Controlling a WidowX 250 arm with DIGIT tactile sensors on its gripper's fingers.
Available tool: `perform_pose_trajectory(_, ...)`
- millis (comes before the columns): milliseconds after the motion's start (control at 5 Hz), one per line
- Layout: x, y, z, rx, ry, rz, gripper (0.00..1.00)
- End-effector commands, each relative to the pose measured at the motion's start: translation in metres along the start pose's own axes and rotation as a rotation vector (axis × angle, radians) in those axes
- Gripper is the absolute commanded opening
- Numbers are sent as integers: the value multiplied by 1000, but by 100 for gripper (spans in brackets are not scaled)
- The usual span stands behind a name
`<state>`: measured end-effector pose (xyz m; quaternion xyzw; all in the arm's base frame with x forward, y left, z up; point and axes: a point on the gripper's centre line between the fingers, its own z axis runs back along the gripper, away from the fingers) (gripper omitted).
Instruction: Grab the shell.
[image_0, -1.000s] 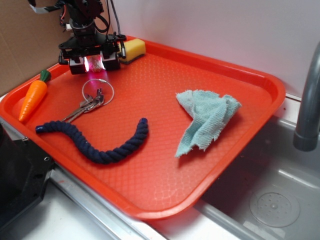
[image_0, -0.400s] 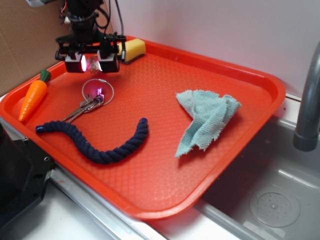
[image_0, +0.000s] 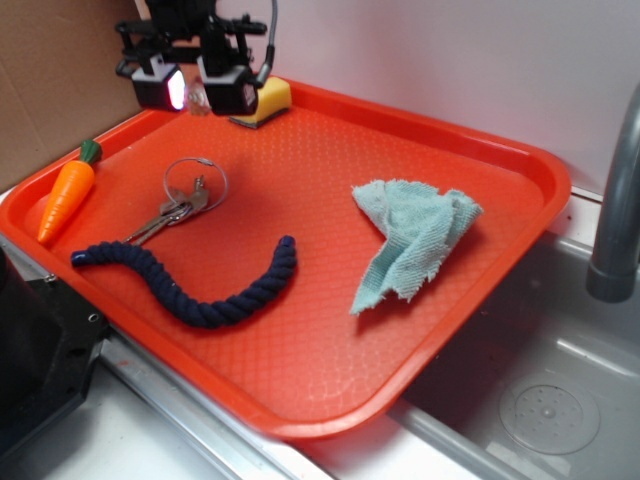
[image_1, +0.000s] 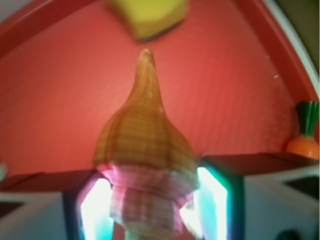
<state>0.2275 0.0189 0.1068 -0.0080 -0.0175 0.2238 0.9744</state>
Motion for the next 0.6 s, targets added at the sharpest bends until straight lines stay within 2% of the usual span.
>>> perform_pose_trajectory(0, -42, -10, 71, -107, -102, -181, 0)
perform_pose_trajectory(200, -50, -5, 77, -116, -119, -214, 0)
perform_pose_trajectory(400, -21, 6, 77, -77, -93, -160, 0)
